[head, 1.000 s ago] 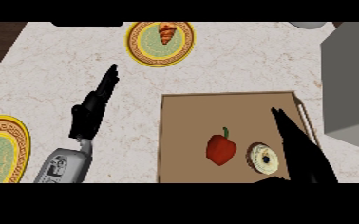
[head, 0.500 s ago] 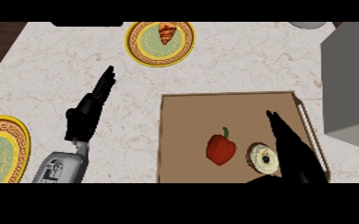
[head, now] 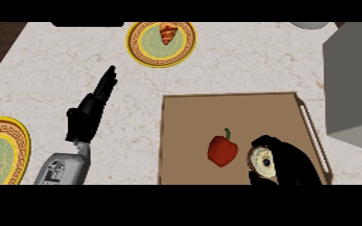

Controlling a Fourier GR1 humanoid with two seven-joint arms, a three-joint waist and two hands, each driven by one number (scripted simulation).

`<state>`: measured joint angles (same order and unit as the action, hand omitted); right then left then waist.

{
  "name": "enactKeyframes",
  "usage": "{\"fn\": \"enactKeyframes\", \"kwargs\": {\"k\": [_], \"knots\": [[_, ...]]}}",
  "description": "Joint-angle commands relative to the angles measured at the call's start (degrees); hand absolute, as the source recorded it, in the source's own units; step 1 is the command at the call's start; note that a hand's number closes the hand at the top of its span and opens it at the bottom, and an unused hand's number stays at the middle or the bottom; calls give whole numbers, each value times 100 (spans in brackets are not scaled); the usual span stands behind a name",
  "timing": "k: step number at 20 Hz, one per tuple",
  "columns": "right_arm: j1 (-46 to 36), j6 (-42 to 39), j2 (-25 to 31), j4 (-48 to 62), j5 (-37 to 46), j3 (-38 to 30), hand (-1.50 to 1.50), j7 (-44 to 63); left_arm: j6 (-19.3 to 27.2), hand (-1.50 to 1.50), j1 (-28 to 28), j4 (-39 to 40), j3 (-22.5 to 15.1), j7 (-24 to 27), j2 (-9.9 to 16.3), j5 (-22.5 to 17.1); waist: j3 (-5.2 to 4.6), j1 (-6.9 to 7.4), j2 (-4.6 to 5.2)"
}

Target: Pick the cupcake from the tray and place it in the tiered shelf

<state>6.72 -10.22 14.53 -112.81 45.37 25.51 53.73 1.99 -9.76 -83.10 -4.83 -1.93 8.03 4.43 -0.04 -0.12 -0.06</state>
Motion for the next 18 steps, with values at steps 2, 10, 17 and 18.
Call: {"fn": "enactKeyframes", "kwargs": {"k": [2, 10, 17, 18], "knots": [[-219, -388, 91, 39, 201, 18, 150, -96, -30, 0, -223, -280, 116, -524, 37, 31, 4, 14, 1], [196, -1065, 1755, -607, -467, 516, 150, -2967, -21, 0, -20, 63, 102, -36, -121, 63, 46, 0, -73], [247, -1429, 2963, -1330, -861, 854, 150, -5059, 6, 0, -7, 76, 75, -37, -147, 93, 96, -71, -121], [367, -1376, 3034, -1421, -1048, 781, 150, -5322, 47, 0, 43, 70, 136, -18, -127, 85, 102, -125, -119]]}}
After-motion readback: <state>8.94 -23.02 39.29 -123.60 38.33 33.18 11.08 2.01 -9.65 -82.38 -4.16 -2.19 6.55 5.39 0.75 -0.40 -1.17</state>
